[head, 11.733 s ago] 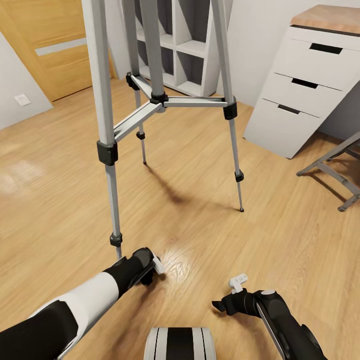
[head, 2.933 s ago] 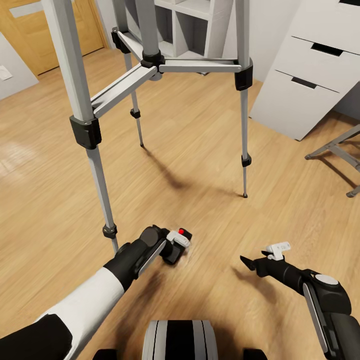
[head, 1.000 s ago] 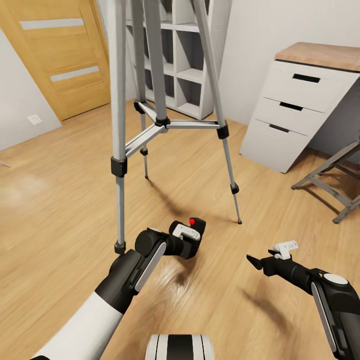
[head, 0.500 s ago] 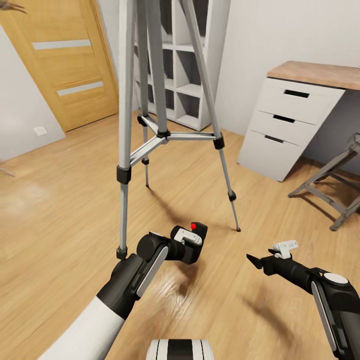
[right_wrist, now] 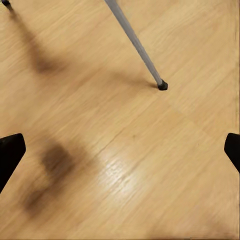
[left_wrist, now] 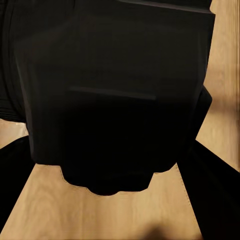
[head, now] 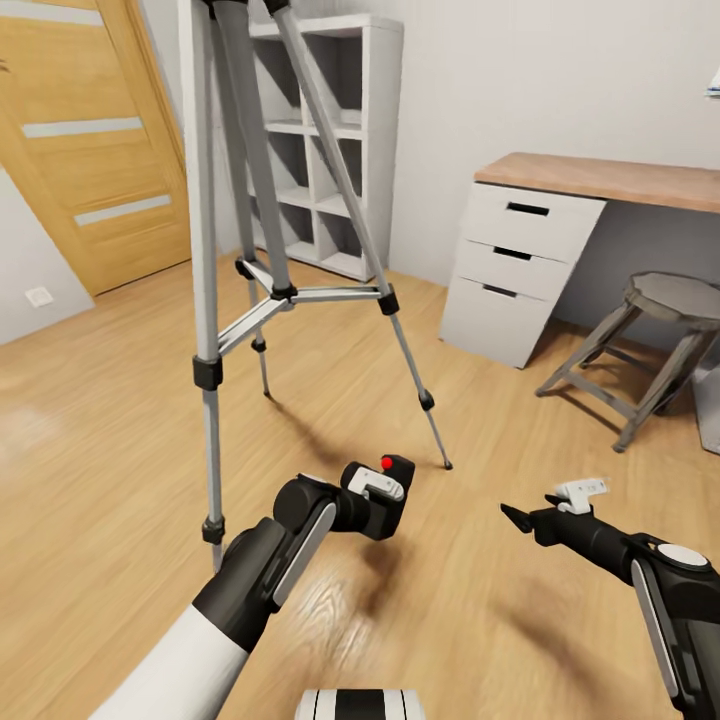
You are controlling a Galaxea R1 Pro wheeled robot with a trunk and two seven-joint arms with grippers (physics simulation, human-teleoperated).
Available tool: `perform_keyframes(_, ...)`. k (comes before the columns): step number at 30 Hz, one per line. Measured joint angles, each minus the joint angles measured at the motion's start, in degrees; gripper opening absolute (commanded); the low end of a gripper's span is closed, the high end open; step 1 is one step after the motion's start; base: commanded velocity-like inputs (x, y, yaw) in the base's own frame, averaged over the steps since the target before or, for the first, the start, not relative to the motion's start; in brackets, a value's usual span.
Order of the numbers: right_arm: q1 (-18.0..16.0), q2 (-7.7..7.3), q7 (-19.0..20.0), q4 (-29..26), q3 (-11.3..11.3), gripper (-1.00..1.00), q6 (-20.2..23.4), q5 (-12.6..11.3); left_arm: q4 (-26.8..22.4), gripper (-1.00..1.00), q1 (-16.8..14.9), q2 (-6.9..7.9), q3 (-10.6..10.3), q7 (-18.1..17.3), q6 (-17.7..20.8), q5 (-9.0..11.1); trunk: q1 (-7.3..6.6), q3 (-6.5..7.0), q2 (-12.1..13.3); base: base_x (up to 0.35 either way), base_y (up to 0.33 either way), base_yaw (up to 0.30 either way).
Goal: Attach the digital camera to the camera tripod in the bedroom.
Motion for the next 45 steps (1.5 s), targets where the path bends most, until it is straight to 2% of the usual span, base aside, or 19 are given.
perform_keyframes(10, -0.03, 0.19, 0.00, 0.00, -0.02, 1.00, 0.01, -0.05, 0.02, -1.00, 0.96, 0.25, 0.12, 0.02, 0.00, -0.36, -0.26, 2.22, 0.13, 0.000, 0.000, -0.154)
perform_keyframes(12, -0.04, 0.12, 0.00, 0.01, -0.02, 1.00, 0.00, -0.03, 0.02, -1.00, 2.03, 0.46, 1.05, 0.49, -0.01, -0.68, -0.31, 2.66, 0.16, 0.000, 0.000, -0.024)
perform_keyframes(18, -0.01, 0.06, 0.00, 0.03, 0.01, 1.00, 0.01, -0.04, -0.02, -1.00, 4.43, 0.27, 2.94, 5.73, 0.00, -0.71, -0.46, 3.99, 0.24, 0.000, 0.000, -0.010)
perform_keyframes(24, 0.03, 0.14, -0.01, 0.04, 0.04, 1.00, 0.01, -0.03, -0.07, -1.00, 5.10, 0.13, 3.34, 7.86, 0.01, -0.46, -0.62, 5.32, 0.32, 0.000, 0.000, -0.002)
perform_keyframes(41, 0.79, 0.48, 0.00, 0.04, 0.21, 1.00, -0.01, -0.06, -0.08, -1.00, 5.37, -0.11, 3.40, 8.77, 0.01, -0.23, -1.06, 9.09, 0.55, 0.000, 0.000, 0.000)
perform_keyframes(45, 0.88, 0.53, 0.00, 0.04, 0.27, 1.00, 0.00, -0.06, -0.09, -1.00, 5.38, -0.14, 3.31, 8.82, 0.01, 0.72, -1.16, 9.98, 0.60, 0.000, 0.000, 0.000)
